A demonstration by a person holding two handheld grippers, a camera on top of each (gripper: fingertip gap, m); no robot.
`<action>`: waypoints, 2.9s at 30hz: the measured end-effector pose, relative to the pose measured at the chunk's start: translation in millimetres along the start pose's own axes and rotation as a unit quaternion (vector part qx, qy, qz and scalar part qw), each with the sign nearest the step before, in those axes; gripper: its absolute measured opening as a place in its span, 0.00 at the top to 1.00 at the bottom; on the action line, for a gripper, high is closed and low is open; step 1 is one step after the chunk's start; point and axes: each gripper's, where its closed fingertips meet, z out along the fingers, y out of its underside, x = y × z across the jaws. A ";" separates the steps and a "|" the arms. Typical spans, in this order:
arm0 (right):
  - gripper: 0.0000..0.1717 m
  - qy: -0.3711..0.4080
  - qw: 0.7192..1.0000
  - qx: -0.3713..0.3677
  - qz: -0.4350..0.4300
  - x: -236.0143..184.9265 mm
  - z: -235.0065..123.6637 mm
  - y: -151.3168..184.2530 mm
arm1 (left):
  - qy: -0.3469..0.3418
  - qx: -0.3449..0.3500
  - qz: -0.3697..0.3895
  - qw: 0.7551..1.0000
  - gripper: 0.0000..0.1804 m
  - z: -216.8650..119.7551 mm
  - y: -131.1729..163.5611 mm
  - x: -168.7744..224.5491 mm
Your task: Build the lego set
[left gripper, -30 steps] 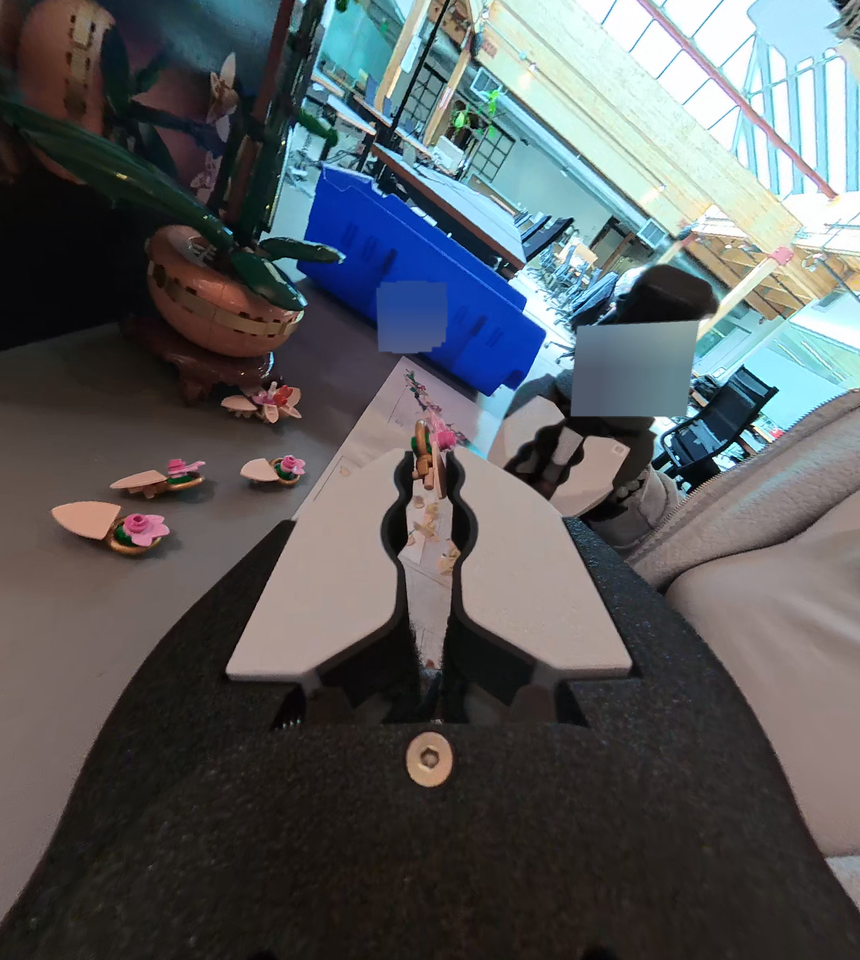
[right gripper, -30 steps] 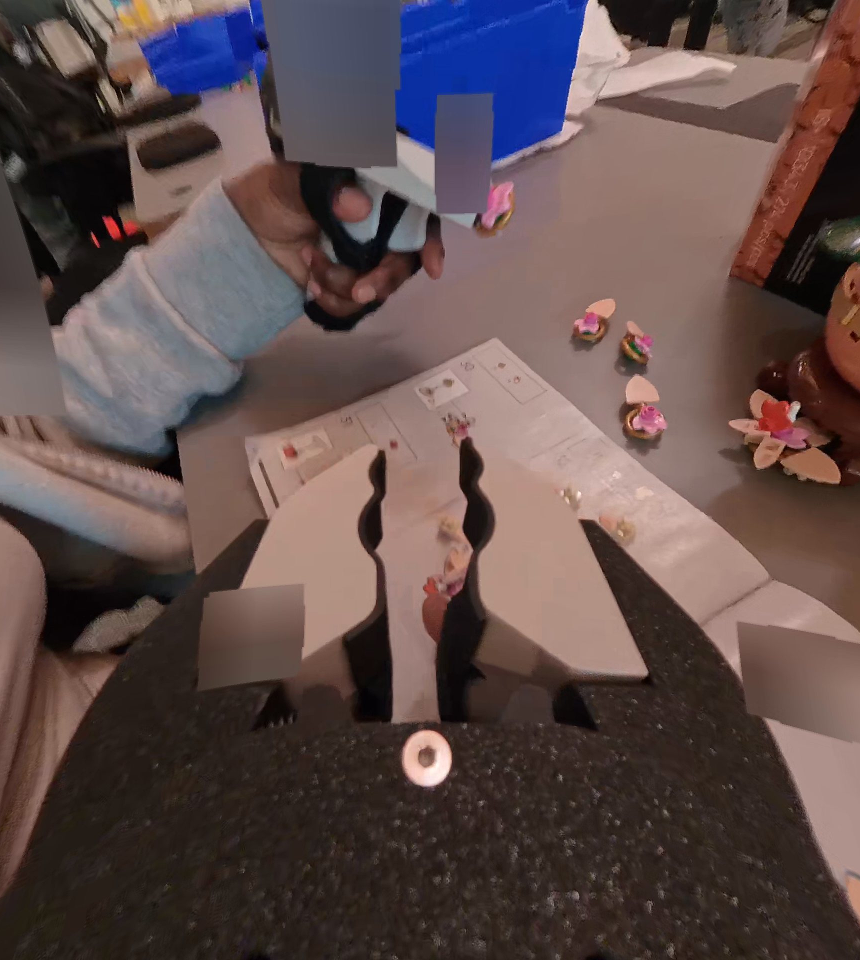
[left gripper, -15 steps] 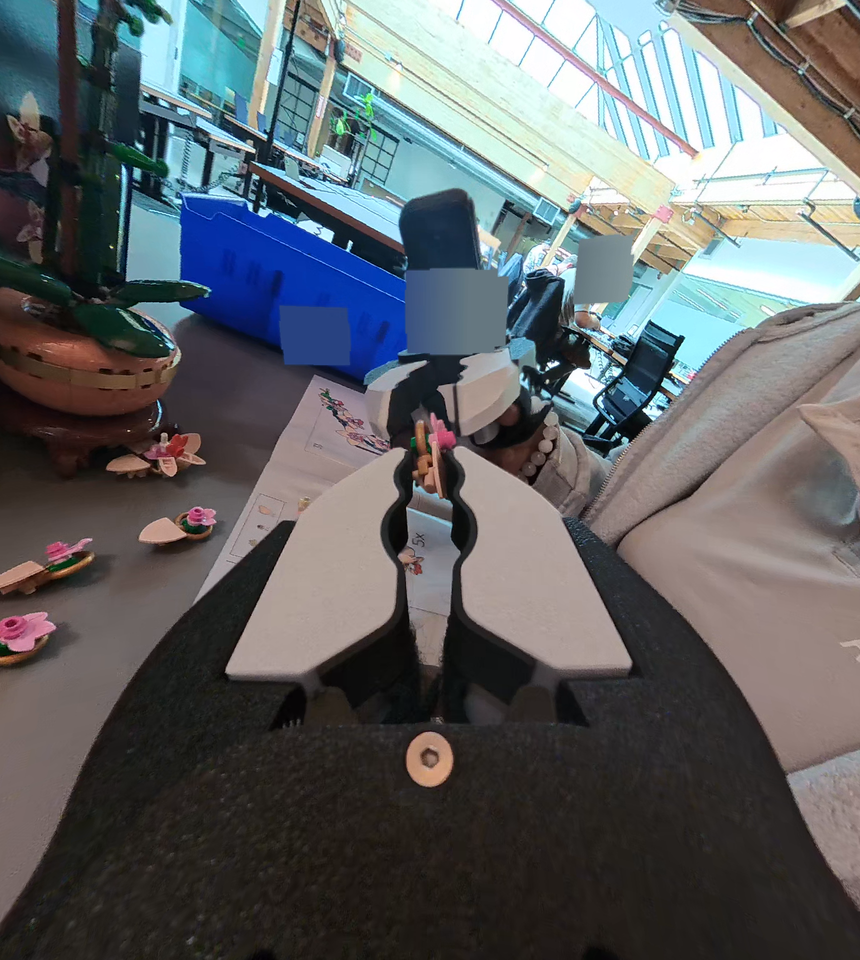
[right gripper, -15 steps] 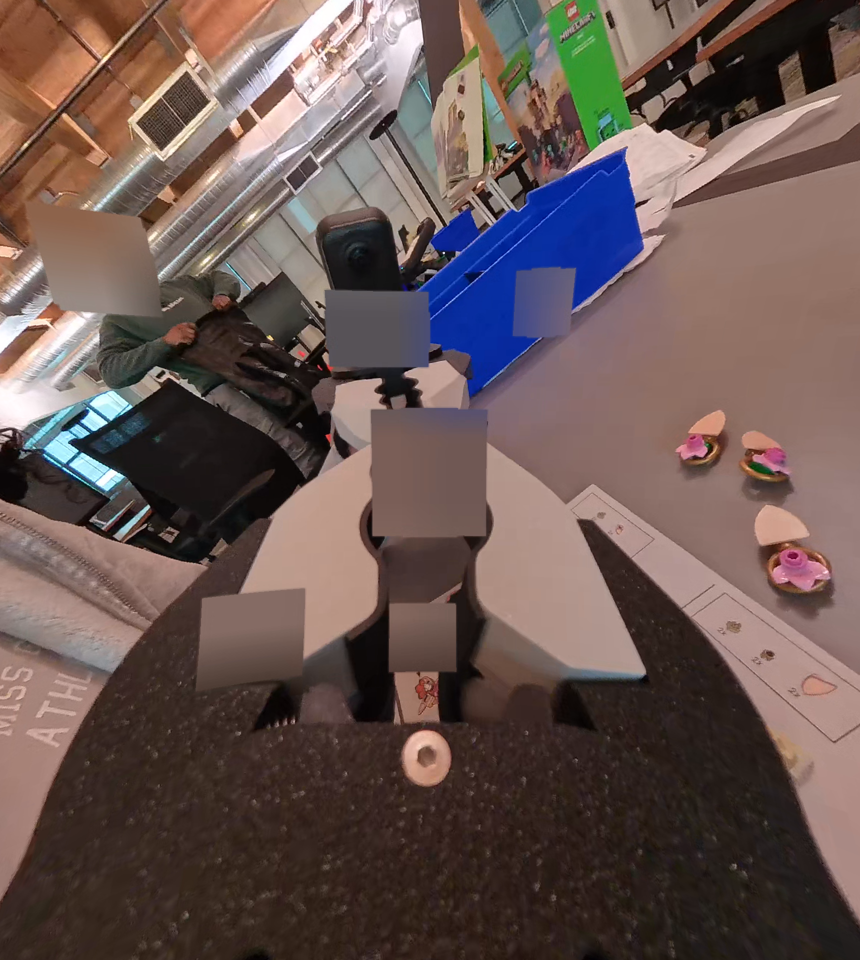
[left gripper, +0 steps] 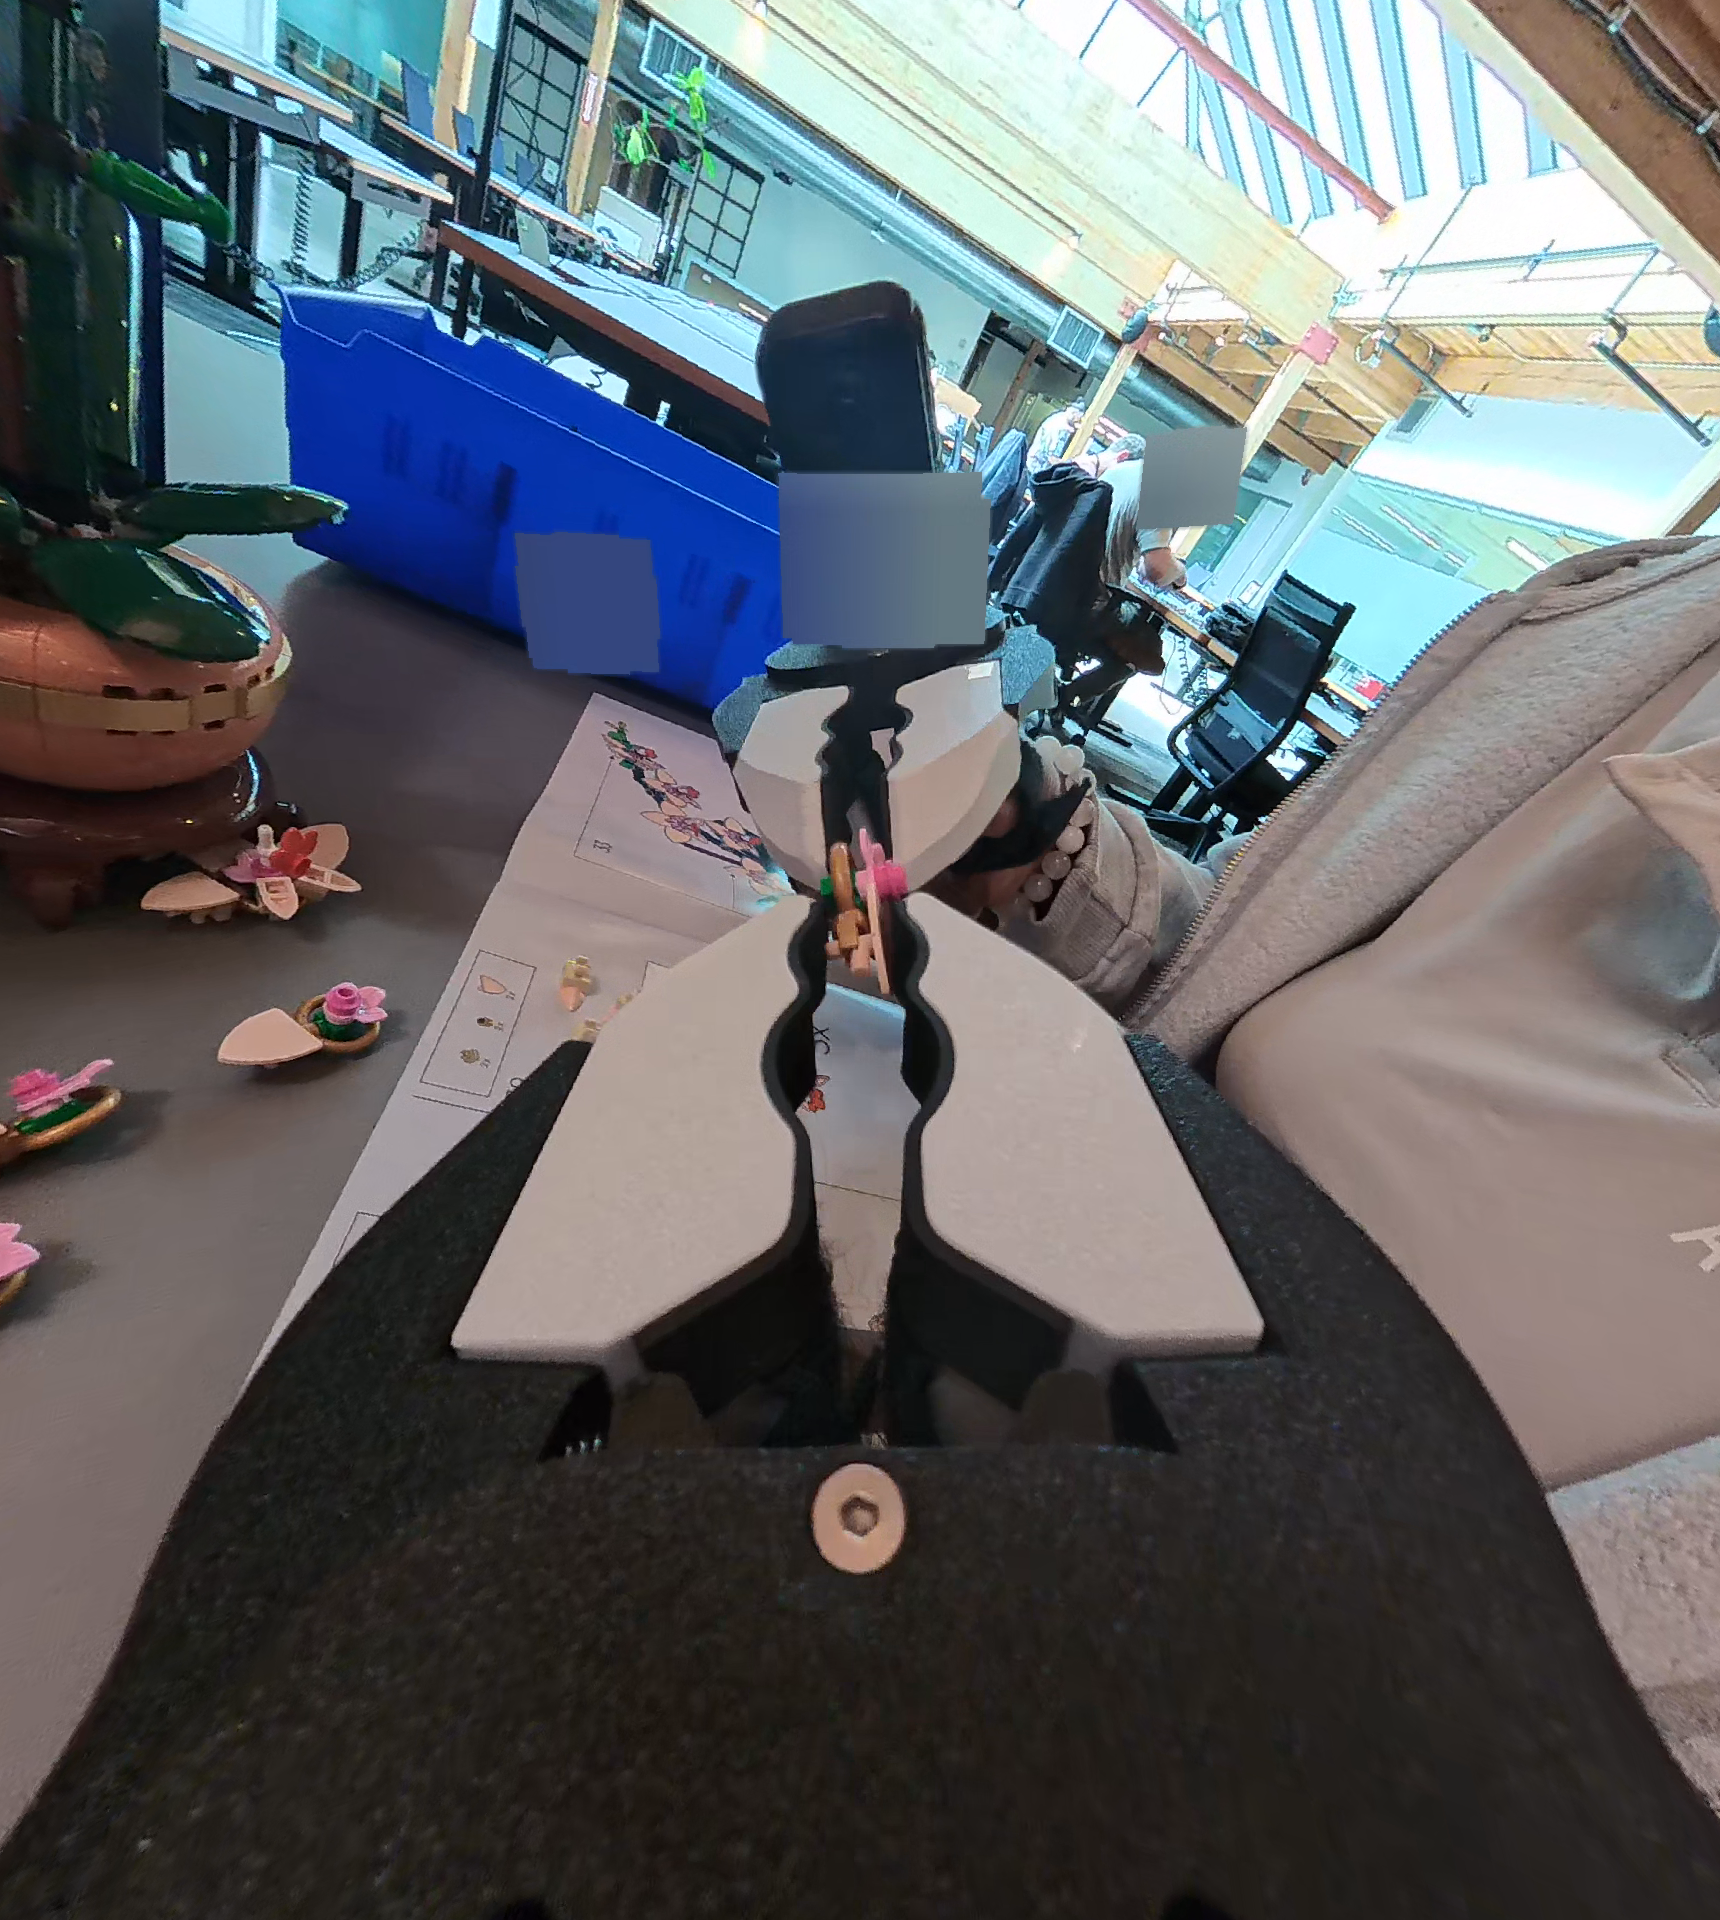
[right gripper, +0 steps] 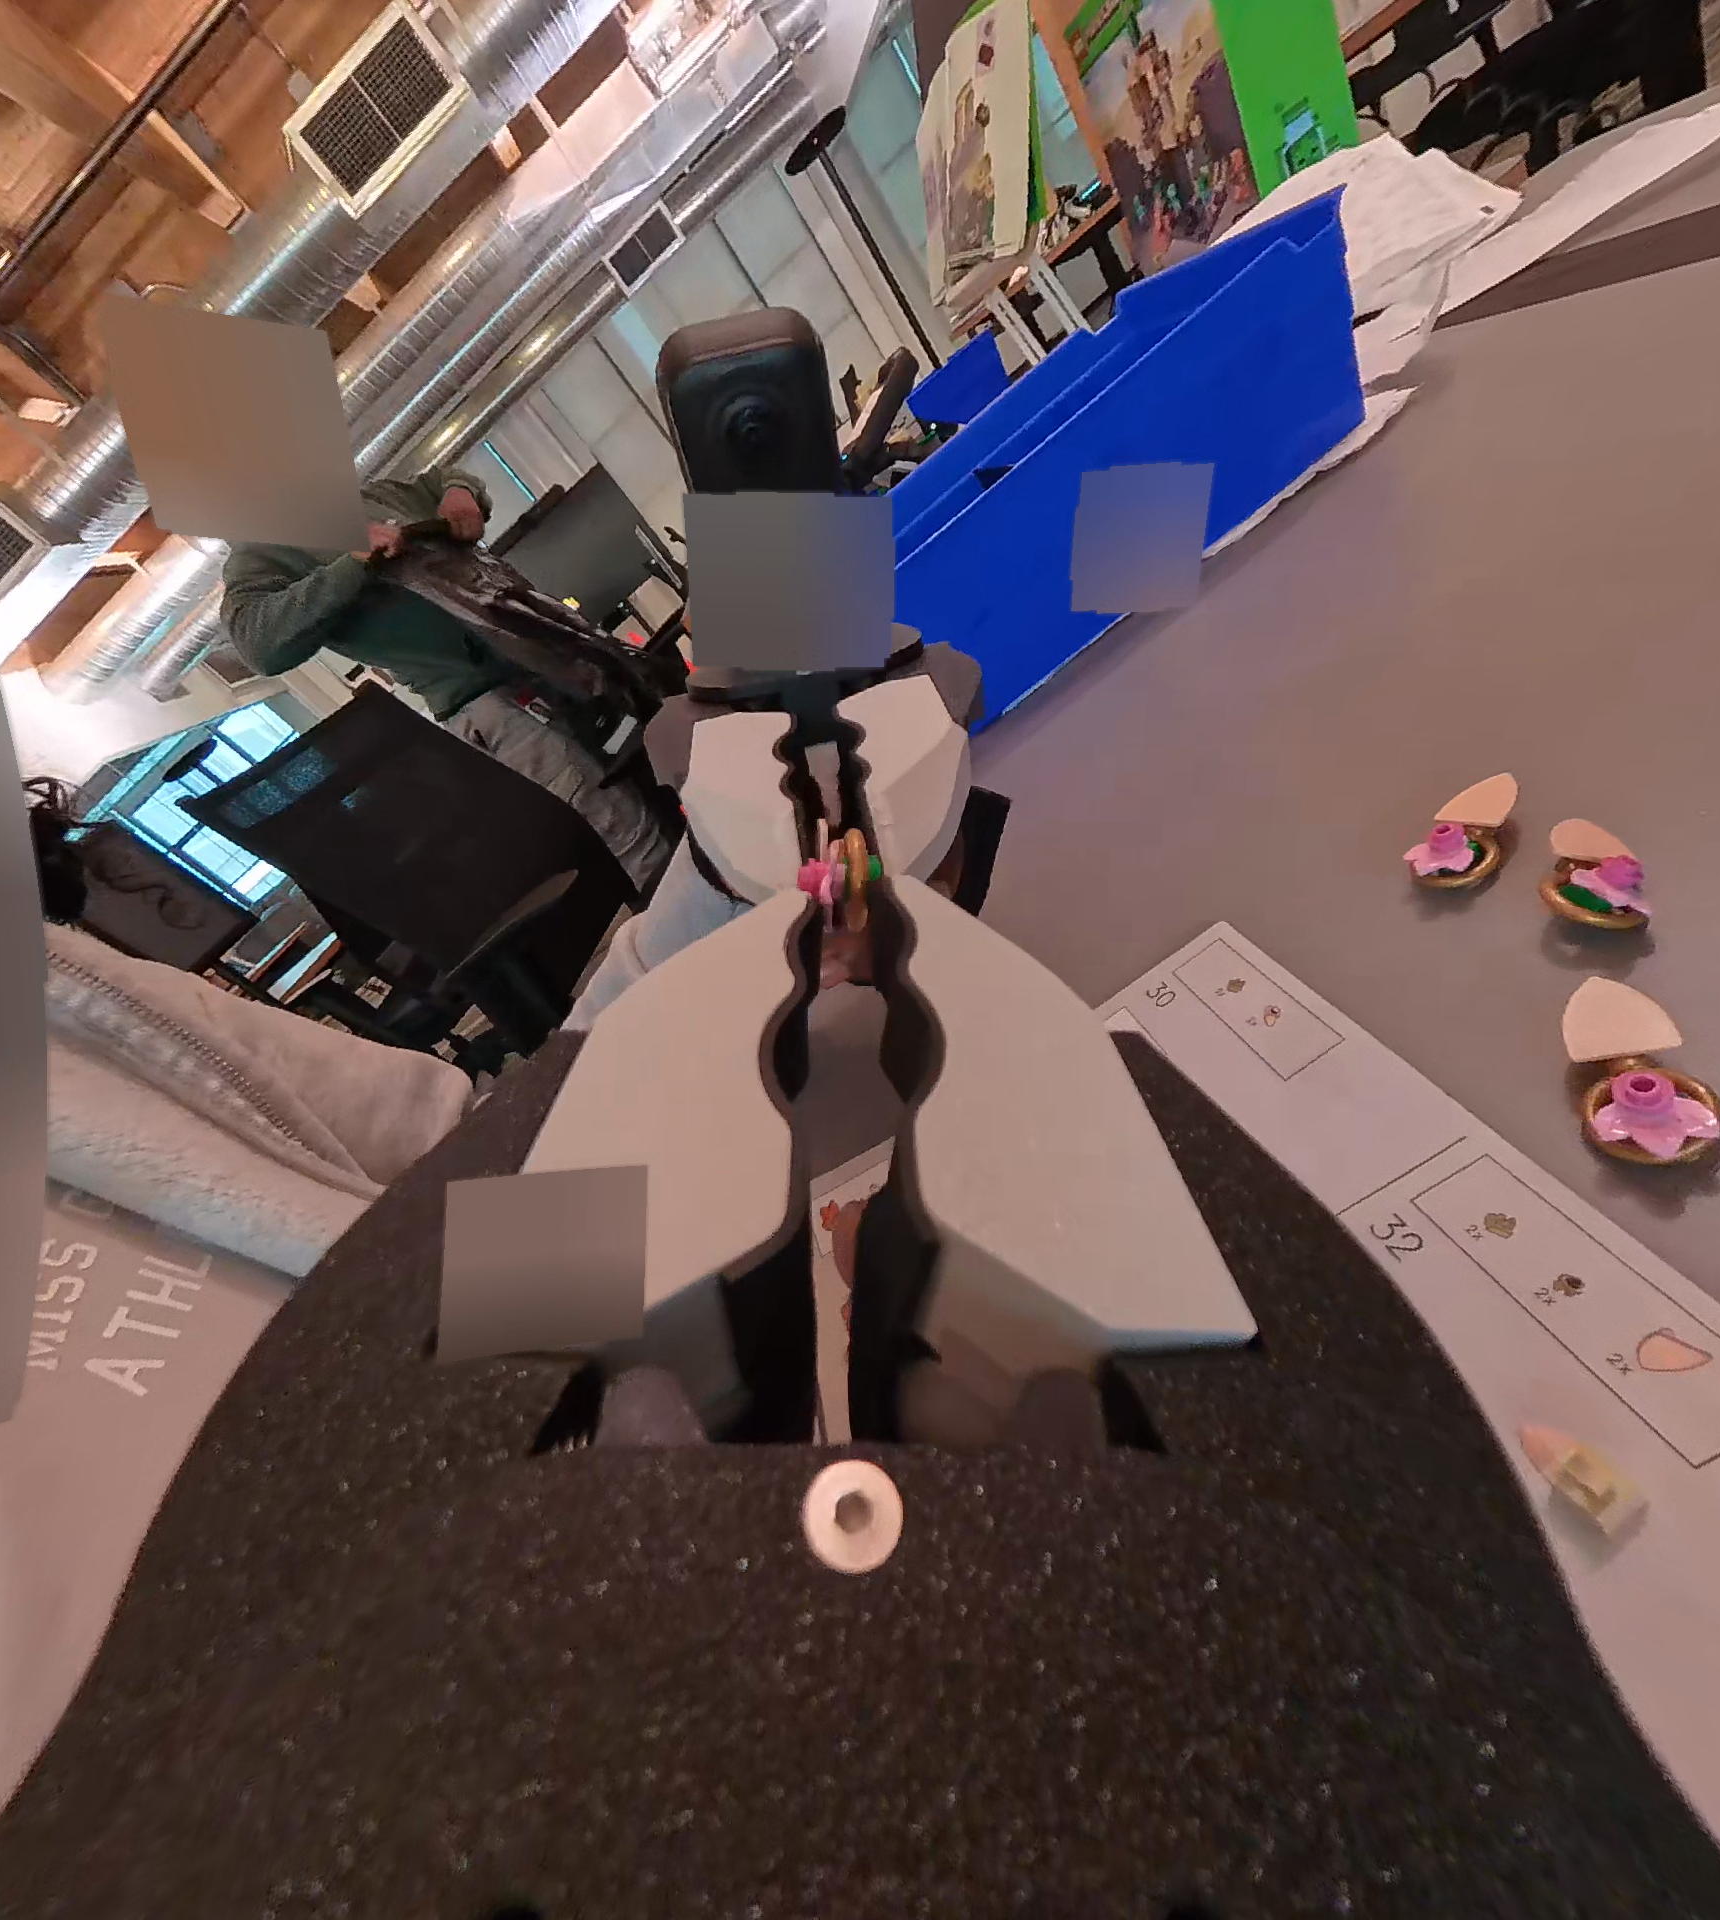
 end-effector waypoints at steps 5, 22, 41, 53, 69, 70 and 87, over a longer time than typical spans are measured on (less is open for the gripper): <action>0.96 -0.011 1.000 0.008 0.007 -2.7 -2.2 0.8 | 0.009 -0.001 0.001 1.000 0.91 1.7 0.2 3.0; 0.97 -0.014 0.970 0.232 0.074 -7.8 -16.7 -43.7 | -0.005 0.089 0.013 0.996 0.87 16.3 -28.6 2.7; 0.97 -0.006 0.968 0.241 0.075 -11.2 -7.8 -38.5 | 0.004 0.151 0.017 0.988 0.98 5.3 -44.7 4.6; 0.95 0.038 0.978 0.205 0.014 -10.1 -13.0 -34.7 | 0.007 0.127 -0.035 0.991 0.99 -0.8 -37.1 -1.9; 0.92 0.182 0.962 -0.059 -0.195 21.3 -22.2 27.0 | -0.036 0.087 -0.067 0.993 0.99 -9.7 -23.4 -20.3; 0.92 0.180 0.962 -0.062 -0.194 21.7 -22.3 27.3 | -0.038 0.086 -0.068 0.993 0.99 -9.9 -23.0 -20.9; 0.93 0.231 0.923 -0.083 -0.298 41.9 -36.0 13.7 | -0.067 0.092 -0.080 0.990 0.99 -15.8 -21.9 -32.3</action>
